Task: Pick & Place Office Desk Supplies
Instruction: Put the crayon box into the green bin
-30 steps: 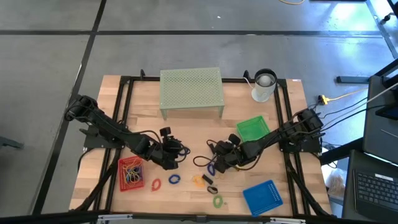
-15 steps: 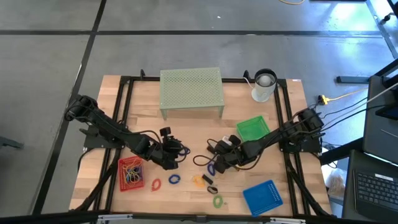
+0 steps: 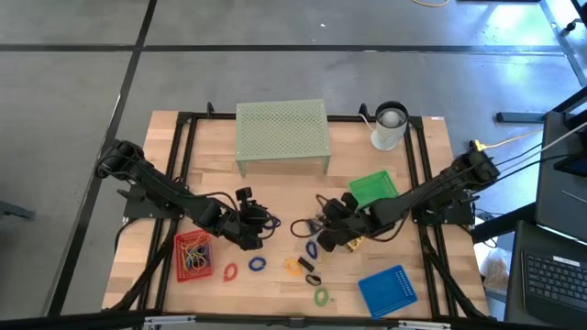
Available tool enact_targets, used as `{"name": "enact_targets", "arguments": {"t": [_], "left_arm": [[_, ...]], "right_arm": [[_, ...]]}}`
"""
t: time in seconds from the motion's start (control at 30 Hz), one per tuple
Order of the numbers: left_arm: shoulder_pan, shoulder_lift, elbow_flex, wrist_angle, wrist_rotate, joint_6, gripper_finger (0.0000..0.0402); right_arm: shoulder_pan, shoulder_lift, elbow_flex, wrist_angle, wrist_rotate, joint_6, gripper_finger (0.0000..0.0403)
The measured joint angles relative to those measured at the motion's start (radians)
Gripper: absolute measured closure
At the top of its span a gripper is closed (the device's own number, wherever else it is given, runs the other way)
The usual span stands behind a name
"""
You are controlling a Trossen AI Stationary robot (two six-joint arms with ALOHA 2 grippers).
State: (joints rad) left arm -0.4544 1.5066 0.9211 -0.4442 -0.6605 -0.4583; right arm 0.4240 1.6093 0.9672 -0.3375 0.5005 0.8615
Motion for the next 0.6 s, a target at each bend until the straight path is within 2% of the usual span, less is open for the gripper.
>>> {"name": "enact_targets", "arguments": {"t": [0.2, 0.47, 0.6], "left_arm": [[0.000, 0.000, 0.000, 0.000, 0.000, 0.000, 0.0254], [0.000, 0.000, 0.000, 0.000, 0.000, 0.000, 0.0254], [0.000, 0.000, 0.000, 0.000, 0.000, 0.000, 0.0254]], "right_arm": [[0.000, -0.090, 0.000, 0.014, 0.100, -0.046, 0.0402], [0.015, -0.114, 0.001, 0.054, 0.090, -0.279, 0.0402], [0.025, -0.108, 0.001, 0.052, 0.136, -0.353, 0.0402]]}}
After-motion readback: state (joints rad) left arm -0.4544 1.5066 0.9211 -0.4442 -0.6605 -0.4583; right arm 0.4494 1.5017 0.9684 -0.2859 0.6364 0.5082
